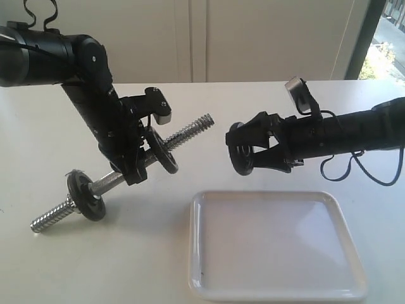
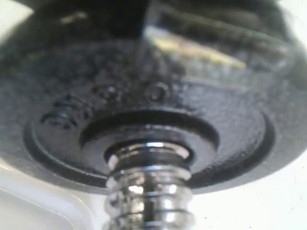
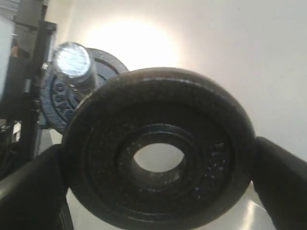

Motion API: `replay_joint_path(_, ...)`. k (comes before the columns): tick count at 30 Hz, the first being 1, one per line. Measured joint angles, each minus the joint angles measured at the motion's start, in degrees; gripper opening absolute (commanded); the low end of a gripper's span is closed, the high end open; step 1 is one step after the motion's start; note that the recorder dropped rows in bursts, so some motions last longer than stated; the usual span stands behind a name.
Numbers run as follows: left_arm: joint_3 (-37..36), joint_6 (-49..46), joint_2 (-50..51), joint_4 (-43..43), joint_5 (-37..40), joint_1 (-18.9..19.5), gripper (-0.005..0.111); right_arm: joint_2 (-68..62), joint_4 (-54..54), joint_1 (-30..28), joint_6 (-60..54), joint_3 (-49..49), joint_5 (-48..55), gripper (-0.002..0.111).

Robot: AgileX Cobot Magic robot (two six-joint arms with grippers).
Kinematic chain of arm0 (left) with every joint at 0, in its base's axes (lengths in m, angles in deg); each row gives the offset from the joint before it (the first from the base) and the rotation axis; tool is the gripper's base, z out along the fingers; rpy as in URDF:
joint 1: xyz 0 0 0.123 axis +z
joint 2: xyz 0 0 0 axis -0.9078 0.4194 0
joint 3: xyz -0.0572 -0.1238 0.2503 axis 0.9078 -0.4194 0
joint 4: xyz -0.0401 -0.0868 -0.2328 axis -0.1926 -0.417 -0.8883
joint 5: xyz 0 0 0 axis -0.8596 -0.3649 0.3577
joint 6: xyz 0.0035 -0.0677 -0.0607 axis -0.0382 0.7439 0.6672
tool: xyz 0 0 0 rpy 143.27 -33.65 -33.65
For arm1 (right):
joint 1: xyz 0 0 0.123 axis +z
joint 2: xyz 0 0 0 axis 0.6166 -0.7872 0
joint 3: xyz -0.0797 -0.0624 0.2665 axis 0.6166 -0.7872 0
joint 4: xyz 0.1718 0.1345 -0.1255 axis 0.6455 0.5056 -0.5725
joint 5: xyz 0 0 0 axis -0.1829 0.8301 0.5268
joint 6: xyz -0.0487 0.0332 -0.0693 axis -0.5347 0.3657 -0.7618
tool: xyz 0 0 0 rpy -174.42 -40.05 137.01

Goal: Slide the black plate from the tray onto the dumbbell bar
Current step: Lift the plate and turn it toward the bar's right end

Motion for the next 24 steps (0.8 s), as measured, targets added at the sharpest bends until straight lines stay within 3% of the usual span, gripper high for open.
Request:
replay_joint_path(16,0.0,-0.57,0.21,-0.29,0.89,0.0,0.0,0.0,5.59,0.13,-1.58,4.93,0.94,0.0)
replay_joint_path(24,0.0,-1.69,0.33,-0.79,1.31,0.0,0.0,-1.24,10.78,4.3,-1.58,5.04,-1.86,0.0)
